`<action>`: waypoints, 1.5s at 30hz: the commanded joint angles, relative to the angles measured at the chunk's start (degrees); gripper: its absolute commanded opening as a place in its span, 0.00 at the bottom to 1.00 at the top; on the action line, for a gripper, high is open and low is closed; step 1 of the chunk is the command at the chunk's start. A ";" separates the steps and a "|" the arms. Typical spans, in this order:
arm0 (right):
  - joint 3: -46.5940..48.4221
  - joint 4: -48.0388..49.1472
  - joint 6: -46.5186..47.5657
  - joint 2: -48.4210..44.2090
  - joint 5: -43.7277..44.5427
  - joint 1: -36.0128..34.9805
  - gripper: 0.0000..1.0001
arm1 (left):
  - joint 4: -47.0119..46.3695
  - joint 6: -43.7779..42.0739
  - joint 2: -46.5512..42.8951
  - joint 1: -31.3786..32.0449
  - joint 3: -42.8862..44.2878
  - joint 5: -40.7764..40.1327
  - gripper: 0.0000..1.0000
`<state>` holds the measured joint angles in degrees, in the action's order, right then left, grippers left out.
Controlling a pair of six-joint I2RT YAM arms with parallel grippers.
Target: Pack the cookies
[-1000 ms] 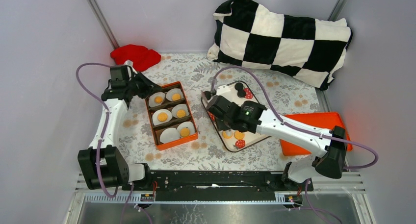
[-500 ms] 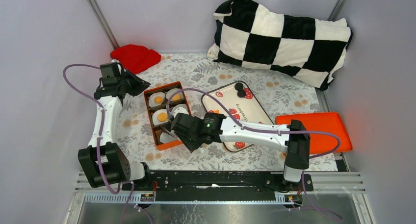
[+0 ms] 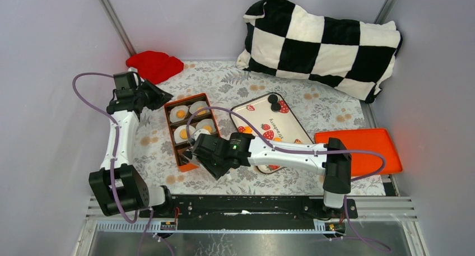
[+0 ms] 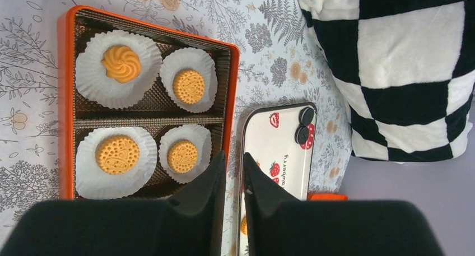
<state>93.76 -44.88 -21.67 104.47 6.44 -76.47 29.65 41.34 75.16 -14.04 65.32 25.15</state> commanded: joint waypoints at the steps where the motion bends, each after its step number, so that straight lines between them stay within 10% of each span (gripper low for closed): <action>1: 2.89 1.46 0.06 -1.28 1.42 -0.44 0.45 | 0.20 -2.14 -2.03 -0.56 0.10 2.32 0.22; 9: 1.00 2.81 -1.06 -2.84 2.41 -0.44 0.51 | 0.21 -2.49 -2.54 -0.56 -0.03 3.96 0.24; 15: -0.56 4.30 -2.02 -6.61 8.95 -0.39 0.00 | -0.02 -2.38 -3.10 -0.55 0.10 4.38 0.23; 21: -0.56 0.28 -1.59 -5.09 12.14 -0.44 0.28 | -0.75 -1.88 -3.13 -0.55 -0.44 5.14 0.23; 45: -10.20 11.10 -3.62 9.15 -0.50 -0.44 0.27 | -0.82 -3.02 -4.42 -0.55 -4.22 6.31 0.23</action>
<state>84.12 -34.37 -24.32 110.43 6.33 -76.51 29.56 39.81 71.31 -14.04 62.11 30.09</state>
